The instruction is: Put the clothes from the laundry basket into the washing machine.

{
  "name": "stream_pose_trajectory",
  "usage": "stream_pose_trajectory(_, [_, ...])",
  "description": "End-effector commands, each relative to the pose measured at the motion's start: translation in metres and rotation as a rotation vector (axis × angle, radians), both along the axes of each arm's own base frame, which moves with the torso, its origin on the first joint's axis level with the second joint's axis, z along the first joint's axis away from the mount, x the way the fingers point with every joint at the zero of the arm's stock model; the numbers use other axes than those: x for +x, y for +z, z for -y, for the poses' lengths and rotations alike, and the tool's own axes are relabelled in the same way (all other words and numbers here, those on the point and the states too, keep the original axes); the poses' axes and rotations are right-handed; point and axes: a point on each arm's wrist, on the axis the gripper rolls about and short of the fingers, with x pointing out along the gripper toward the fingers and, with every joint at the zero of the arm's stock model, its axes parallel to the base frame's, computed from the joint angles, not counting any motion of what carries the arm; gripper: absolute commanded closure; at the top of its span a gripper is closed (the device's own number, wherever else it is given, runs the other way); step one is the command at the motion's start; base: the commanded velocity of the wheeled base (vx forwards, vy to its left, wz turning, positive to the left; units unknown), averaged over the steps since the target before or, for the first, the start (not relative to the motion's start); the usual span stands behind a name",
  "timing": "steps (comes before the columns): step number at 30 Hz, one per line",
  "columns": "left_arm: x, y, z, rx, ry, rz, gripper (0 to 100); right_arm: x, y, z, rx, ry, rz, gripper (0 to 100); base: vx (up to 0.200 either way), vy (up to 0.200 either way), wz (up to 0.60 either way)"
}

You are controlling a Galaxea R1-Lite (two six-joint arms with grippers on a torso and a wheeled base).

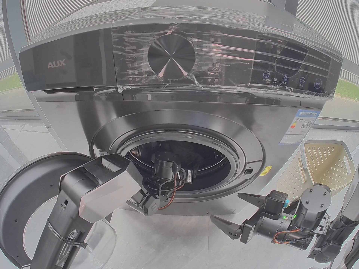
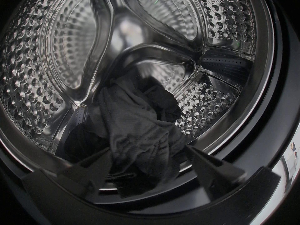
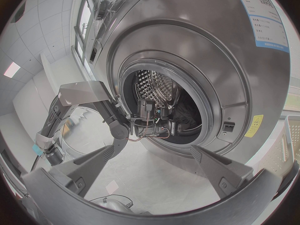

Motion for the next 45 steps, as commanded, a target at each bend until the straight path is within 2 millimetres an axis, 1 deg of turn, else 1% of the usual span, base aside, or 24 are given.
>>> stream_pose_trajectory(1, [0.004,-0.004,0.0,0.002,0.011,0.004,100,0.0,0.0,0.0,-0.001,-0.001,0.0,0,0.0,0.0,0.0])
stream_pose_trajectory(3, [0.007,-0.001,0.0,-0.007,0.014,0.018,100,0.0,0.0,0.0,-0.001,-0.001,0.0,0,0.0,0.0,0.0])
stream_pose_trajectory(6, [0.019,0.014,0.005,-0.047,0.058,0.093,100,0.0,-0.001,0.0,-0.002,0.001,-0.002,0,0.0,0.0,0.0])
stream_pose_trajectory(7, [0.023,0.016,0.007,-0.059,0.068,0.114,100,0.0,-0.001,0.0,-0.002,0.001,-0.002,0,0.0,0.0,0.0])
stream_pose_trajectory(8, [0.035,0.023,0.006,-0.097,0.11,0.182,100,0.0,0.0,0.0,-0.002,0.001,-0.002,0,0.0,0.0,0.0])
stream_pose_trajectory(10, [0.046,0.028,0.004,-0.123,0.142,0.225,100,0.0,0.0,0.0,-0.001,0.001,0.0,0,0.0,0.0,0.0])
stream_pose_trajectory(12, [0.052,0.029,0.002,-0.131,0.162,0.248,100,0.0,0.0,0.0,-0.001,0.001,0.0,0,0.0,0.0,0.0])
stream_pose_trajectory(21, [0.054,0.026,0.0,-0.123,0.167,0.254,100,0.0,0.001,-0.001,0.003,0.002,0.003,0,0.0,0.0,0.0])
stream_pose_trajectory(22, [0.054,0.026,0.0,-0.124,0.167,0.255,0,0.0,0.001,-0.001,0.005,0.005,0.005,0,0.0,0.0,0.0])
stream_pose_trajectory(25, [0.053,0.03,0.0,-0.127,0.165,0.259,0,0.0,0.001,-0.001,0.004,0.004,0.004,0,0.0,0.0,0.0])
stream_pose_trajectory(28, [0.043,0.034,0.006,-0.126,0.148,0.243,0,0.0,0.001,0.0,0.003,0.001,0.002,0,0.0,0.0,0.0])
stream_pose_trajectory(30, [0.043,0.034,0.006,-0.126,0.148,0.243,0,0.0,0.001,0.0,0.003,0.001,0.002,0,0.0,0.0,0.0])
stream_pose_trajectory(31, [0.021,0.044,0.017,-0.118,0.106,0.217,0,0.0,0.002,0.001,0.006,0.002,0.005,0,0.0,0.0,0.0])
stream_pose_trajectory(32, [0.02,0.044,0.017,-0.118,0.105,0.215,0,0.0,0.002,0.001,0.006,0.002,0.005,0,0.0,0.0,0.0])
stream_pose_trajectory(33, [0.002,0.046,0.024,-0.109,0.074,0.196,0,-0.001,0.001,0.001,0.002,0.004,0.003,0,0.0,0.0,0.0])
stream_pose_trajectory(34, [-0.009,0.047,0.028,-0.108,0.056,0.189,0,-0.002,0.001,0.001,0.0,0.009,0.001,0,0.0,0.0,0.0])
stream_pose_trajectory(35, [-0.017,0.049,0.029,-0.104,0.042,0.182,0,-0.003,0.001,0.001,-0.001,0.012,0.0,0,0.0,0.0,0.0])
stream_pose_trajectory(36, [-0.022,0.049,0.03,-0.101,0.036,0.177,0,-0.004,0.0,0.001,-0.003,0.013,-0.001,0,0.0,0.0,0.0])
stream_pose_trajectory(37, [-0.036,0.049,0.03,-0.091,0.017,0.162,0,-0.006,0.0,0.001,-0.007,0.017,-0.005,0,0.0,0.0,0.0])
stream_pose_trajectory(40, [-0.059,0.054,0.024,-0.068,-0.006,0.131,0,-0.007,0.001,0.002,-0.015,0.019,0.007,0,0.0,0.0,0.0])
stream_pose_trajectory(43, [-0.087,0.062,0.013,-0.045,-0.029,0.093,0,-0.008,0.004,0.003,-0.008,0.018,0.017,0,0.0,0.0,0.0])
stream_pose_trajectory(45, [-0.109,0.064,0.005,-0.039,-0.05,0.072,0,-0.008,0.004,0.004,-0.007,0.017,0.018,0,0.0,0.0,0.0])
